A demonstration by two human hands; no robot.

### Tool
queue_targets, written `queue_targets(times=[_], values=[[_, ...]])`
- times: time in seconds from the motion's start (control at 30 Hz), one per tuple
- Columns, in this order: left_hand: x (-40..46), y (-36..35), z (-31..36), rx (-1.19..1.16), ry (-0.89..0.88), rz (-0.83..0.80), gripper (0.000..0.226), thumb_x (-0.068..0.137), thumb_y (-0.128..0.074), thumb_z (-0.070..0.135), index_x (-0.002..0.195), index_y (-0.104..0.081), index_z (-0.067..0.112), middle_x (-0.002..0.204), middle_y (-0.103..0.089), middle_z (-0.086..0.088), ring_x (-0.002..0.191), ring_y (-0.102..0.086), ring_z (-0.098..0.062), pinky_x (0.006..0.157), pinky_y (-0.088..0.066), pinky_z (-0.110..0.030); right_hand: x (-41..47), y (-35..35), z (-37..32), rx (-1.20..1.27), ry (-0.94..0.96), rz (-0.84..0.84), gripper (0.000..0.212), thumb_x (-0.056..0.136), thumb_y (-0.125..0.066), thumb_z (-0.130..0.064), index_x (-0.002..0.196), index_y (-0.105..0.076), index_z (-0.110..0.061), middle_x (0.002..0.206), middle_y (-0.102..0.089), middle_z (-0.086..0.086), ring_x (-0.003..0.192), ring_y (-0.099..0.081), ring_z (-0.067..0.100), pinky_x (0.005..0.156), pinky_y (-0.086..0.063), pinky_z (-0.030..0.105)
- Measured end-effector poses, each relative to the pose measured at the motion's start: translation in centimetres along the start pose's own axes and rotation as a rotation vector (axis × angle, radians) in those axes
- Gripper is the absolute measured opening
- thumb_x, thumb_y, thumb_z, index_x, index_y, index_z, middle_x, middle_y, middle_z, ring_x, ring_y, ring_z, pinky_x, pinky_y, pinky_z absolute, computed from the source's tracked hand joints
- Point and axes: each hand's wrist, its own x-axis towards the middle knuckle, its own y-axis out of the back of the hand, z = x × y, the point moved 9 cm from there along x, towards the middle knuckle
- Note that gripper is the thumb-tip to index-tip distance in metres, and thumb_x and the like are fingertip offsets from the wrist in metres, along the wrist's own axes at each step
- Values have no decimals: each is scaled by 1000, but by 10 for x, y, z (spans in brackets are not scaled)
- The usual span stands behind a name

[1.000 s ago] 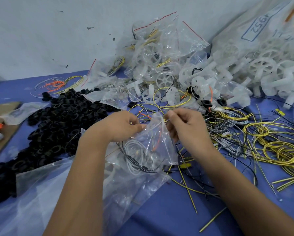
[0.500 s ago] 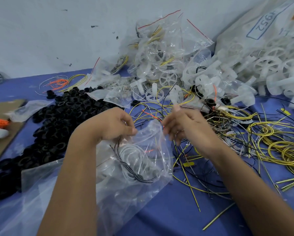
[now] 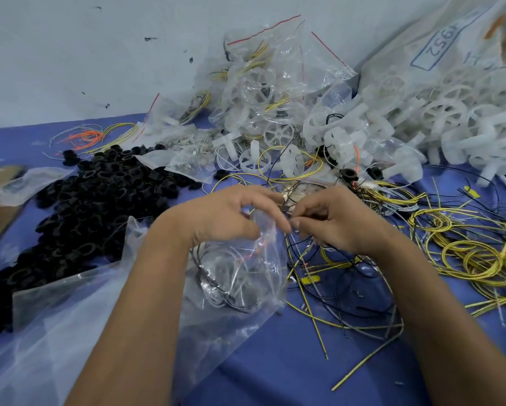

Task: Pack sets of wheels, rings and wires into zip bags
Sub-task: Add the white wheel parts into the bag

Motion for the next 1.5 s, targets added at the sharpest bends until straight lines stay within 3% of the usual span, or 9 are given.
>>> queue_targets(times=[0.13,0.37,0.47,0.73,0.93,1.07,1.3,1.37,1.5], values=[[-11,-8,-23,-59,154,-130,21,74,-63,3,82,-80,11,109,-75,-20,98,-66,-17,91,-45,-29,3,-9,-8,-186,67,19,6,89,-76,-16,84,-78,-16,66,-63,-17,62,-55,-3,63,-41,14],[-60,14,-78,-64,456,-209,19,58,-60,10,56,-77,19,58,-68,0,51,-59,-6,55,-46,-16,6,-22,-21,-321,142,129,4,89,-75,-19,87,-76,-22,68,-57,-24,69,-54,-5,64,-38,16],[-75,28,-90,-88,506,-139,16,55,-60,10,55,-75,15,55,-64,-2,47,-55,-7,52,-44,-19,6,-35,-33,-382,213,121,3,89,-75,-17,91,-76,-19,83,-65,-12,83,-55,12,81,-44,33],[-103,53,-96,-128,486,-55,16,61,-61,12,63,-76,4,57,-58,-9,54,-45,-14,60,-33,-27,14,-78,-61,-378,227,35,12,96,-65,-24,94,-75,-17,91,-67,-1,94,-54,23,89,-45,39],[-111,61,-91,-122,488,-62,21,67,-61,15,69,-78,2,66,-62,-16,58,-48,-16,66,-36,-33,47,-111,-67,-434,-24,58,23,93,-59,-30,81,-68,-12,82,-68,8,86,-62,34,69,-51,38],[-106,59,-82,-123,461,-37,20,67,-61,14,67,-78,4,70,-64,-19,63,-48,-22,68,-37,-34,63,-128,-65,-435,-184,58,31,89,-65,-32,68,-51,-15,76,-52,12,80,-59,36,64,-35,31],[-97,56,-81,-85,425,-96,35,85,-53,-12,65,-77,4,76,-75,-17,67,-55,-14,74,-44,-27,81,-148,-81,-483,-212,44,22,94,-59,-11,114,-68,-9,119,-68,15,111,-66,35,73,-43,33],[-96,54,-77,-103,399,-98,27,81,-57,-5,65,-77,5,75,-73,-20,63,-55,-12,67,-45,-19,83,-153,-86,-463,-206,1,28,94,-54,-6,118,-67,-6,122,-66,18,113,-65,37,74,-39,33],[-90,62,-67,-158,296,15,20,65,-63,12,74,-77,0,80,-66,-36,69,-50,-28,72,-39,-35,76,-146,-79,-484,-219,-9,25,91,-59,-5,114,-68,-4,116,-67,19,110,-66,38,75,-45,34]])
